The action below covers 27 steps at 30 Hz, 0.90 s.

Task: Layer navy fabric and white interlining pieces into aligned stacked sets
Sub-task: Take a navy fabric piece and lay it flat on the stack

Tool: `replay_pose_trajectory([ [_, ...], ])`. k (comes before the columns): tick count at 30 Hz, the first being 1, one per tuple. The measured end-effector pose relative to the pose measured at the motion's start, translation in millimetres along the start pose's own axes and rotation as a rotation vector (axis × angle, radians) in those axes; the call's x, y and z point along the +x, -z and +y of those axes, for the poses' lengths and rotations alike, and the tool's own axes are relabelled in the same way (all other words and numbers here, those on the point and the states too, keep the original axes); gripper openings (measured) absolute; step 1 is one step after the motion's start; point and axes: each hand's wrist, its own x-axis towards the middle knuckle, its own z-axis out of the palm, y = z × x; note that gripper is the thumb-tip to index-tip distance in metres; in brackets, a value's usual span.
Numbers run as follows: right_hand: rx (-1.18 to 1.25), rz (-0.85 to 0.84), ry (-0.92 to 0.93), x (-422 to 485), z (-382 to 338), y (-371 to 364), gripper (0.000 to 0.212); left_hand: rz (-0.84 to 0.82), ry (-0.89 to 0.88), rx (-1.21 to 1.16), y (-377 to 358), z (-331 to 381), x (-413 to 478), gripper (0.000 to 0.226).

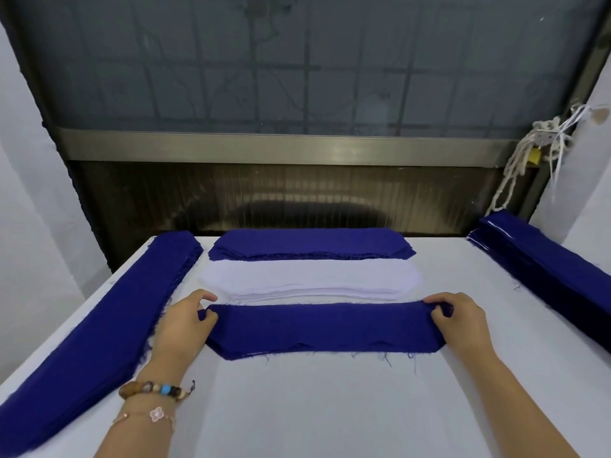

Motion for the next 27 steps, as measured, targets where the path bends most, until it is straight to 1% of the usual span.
replay_pose_trajectory([
  [3, 0.014, -0.003, -0.009, 0, 0, 1, 0.031, 0.003, -0.008, -0.033, 0, 0, 0, 0.022],
  [7, 0.054, 0.008, -0.043, 1, 1, 4, 0.031, 0.047, -0.001, -0.124, 1, 0, -1, 0.019],
  [13, 0.024, -0.017, -0.026, 2, 2, 3, 0.032, 0.031, -0.017, -0.089, 0, 0, -1, 0.020],
  [16, 0.066, 0.018, -0.052, 4, 3, 7, 0.036, 0.076, -0.023, -0.243, 3, -1, 2, 0.026],
  [18, 0.116, 0.035, -0.056, 5, 3, 10, 0.040, 0.075, -0.021, -0.338, 7, -1, 3, 0.030],
  [21, 0.147, 0.045, -0.041, 5, 2, 14, 0.043, 0.058, -0.025, -0.398, 10, -2, 5, 0.034],
  [24, 0.094, 0.048, -0.028, 5, 2, 14, 0.041, 0.043, -0.021, -0.324, 8, -4, 6, 0.032],
  [27, -0.046, -0.028, -0.020, 5, 6, 12, 0.035, 0.011, -0.052, -0.170, 4, -7, 4, 0.026],
])
